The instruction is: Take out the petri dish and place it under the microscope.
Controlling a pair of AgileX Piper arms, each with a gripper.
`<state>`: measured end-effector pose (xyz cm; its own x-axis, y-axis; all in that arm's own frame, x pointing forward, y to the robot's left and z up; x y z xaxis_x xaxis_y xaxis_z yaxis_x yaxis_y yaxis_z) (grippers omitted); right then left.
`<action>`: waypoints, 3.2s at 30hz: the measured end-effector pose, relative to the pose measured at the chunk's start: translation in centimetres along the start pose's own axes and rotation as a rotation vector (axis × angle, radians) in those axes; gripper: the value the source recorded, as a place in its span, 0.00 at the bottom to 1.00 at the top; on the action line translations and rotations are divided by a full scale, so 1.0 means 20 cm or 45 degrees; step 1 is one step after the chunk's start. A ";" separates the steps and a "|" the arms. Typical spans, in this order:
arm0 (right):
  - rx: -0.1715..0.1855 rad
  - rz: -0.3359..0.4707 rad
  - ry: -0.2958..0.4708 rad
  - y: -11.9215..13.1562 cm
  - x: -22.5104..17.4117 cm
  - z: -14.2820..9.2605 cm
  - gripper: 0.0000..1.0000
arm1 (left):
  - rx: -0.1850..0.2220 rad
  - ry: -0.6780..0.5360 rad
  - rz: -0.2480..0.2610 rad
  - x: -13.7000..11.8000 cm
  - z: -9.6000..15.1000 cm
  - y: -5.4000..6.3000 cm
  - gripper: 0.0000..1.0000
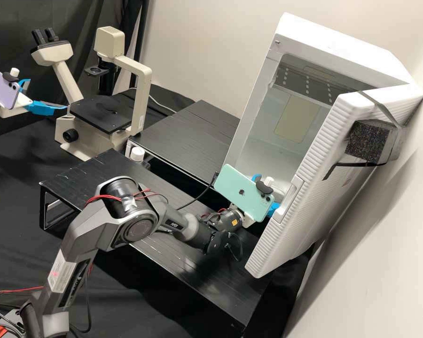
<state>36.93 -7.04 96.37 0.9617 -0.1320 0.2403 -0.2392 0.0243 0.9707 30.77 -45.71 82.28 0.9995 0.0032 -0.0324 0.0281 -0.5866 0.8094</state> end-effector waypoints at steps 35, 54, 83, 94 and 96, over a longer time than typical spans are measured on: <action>0.013 -0.370 0.765 -0.50 -0.88 -0.70 0.00 | 0.000 0.000 0.000 0.00 0.00 0.00 1.00; -0.023 -0.533 0.801 -1.01 -0.82 -1.19 0.00 | 0.000 0.000 0.000 0.00 0.00 0.00 1.00; -0.123 -0.643 0.744 -1.61 -0.57 -1.51 0.00 | 0.000 0.000 0.000 0.00 0.00 0.00 1.00; -0.149 -0.639 0.720 -1.75 -0.54 -1.55 0.00 | 0.000 0.000 0.000 0.00 0.00 0.00 1.00; -0.151 -0.634 0.717 -1.75 -0.54 -1.55 0.00 | 0.000 0.000 0.000 0.00 0.00 0.00 1.00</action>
<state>39.14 24.34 60.07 0.8829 0.3696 -0.2896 0.2265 0.2051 0.9522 30.77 -45.71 82.28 0.9995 0.0032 -0.0324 0.0281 -0.5866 0.8094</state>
